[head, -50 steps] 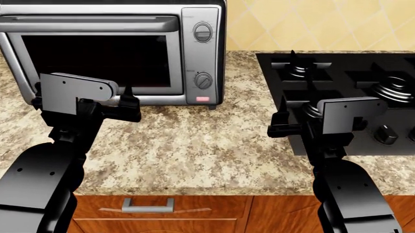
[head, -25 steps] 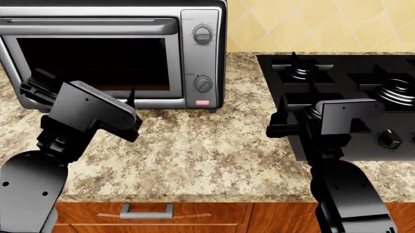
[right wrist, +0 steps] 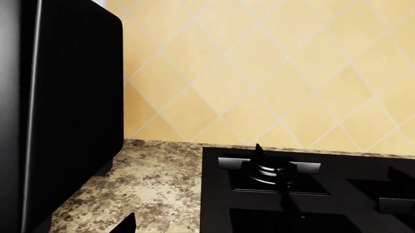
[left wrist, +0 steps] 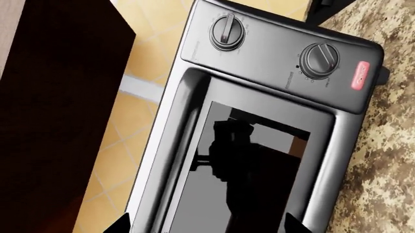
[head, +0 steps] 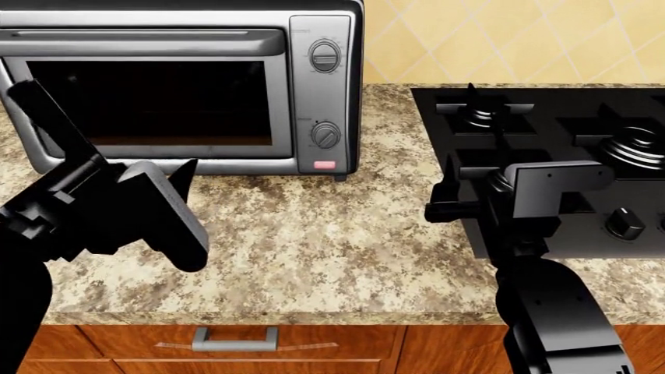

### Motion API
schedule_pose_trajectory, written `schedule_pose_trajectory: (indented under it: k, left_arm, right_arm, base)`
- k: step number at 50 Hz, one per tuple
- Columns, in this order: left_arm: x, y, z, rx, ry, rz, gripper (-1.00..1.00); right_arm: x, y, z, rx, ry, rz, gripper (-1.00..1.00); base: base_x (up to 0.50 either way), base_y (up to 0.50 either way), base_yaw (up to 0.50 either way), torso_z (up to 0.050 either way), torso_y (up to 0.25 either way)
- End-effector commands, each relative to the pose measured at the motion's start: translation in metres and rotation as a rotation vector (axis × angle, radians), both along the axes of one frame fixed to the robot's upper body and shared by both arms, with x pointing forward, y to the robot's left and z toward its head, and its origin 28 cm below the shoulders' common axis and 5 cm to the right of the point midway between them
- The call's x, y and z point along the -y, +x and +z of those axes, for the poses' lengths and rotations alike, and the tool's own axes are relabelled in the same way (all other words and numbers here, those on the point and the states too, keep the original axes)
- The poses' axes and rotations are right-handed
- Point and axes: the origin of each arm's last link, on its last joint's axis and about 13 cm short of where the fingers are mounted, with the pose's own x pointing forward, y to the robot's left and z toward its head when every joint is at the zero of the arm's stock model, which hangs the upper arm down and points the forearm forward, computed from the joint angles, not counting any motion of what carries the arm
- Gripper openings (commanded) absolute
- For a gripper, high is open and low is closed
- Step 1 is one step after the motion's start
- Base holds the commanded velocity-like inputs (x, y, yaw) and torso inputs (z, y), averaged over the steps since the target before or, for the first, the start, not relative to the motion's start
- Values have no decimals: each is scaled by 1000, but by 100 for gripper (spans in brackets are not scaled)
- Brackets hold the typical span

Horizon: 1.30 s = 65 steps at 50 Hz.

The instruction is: Open the toaster oven door.

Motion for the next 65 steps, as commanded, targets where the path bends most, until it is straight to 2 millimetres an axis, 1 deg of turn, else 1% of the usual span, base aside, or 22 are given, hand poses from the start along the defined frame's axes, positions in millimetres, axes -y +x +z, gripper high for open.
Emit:
schedule_pose_trajectory:
  k: [1, 12, 17, 23, 27, 36, 48, 57, 65]
  left_arm:
    - [-11, 11, 23, -9, 212, 8, 100]
    - [-11, 44, 47, -16, 300, 49, 100]
    - [-11, 52, 57, -25, 343, 118, 100]
    - [-9, 63, 70, -17, 364, 148, 100]
    - [-9, 73, 75, -17, 367, 163, 100]
    - [-5, 94, 77, -1, 354, 172, 100]
    - [5, 109, 75, -5, 374, 142, 100]
    - [2, 121, 68, -22, 387, 144, 100]
    - [2, 126, 65, -29, 400, 148, 100]
  right_arm:
    - [-1, 1, -2, -3, 7, 5, 100]
    - [-1, 2, -6, -13, 12, 9, 100]
    - [0, 1, -8, -15, 16, 6, 100]
    - [2, 0, -9, -14, 20, 4, 100]
    - [2, 0, -10, -15, 21, 2, 100]
    - [3, 0, -8, -12, 20, -2, 100]
    - [6, 2, -9, -14, 21, -13, 100]
    - [7, 2, -8, -14, 20, -17, 100]
    - [7, 1, -6, -12, 18, -17, 100]
  base:
    - [0, 0, 0, 0, 0]
    - [0, 0, 0, 0, 0]
    - [0, 0, 0, 0, 0]
    - [0, 0, 0, 0, 0]
    - [0, 0, 0, 0, 0]
    - [0, 0, 0, 0, 0]
    - [0, 0, 0, 0, 0]
    - [0, 0, 0, 0, 0]
    - [0, 0, 0, 0, 0]
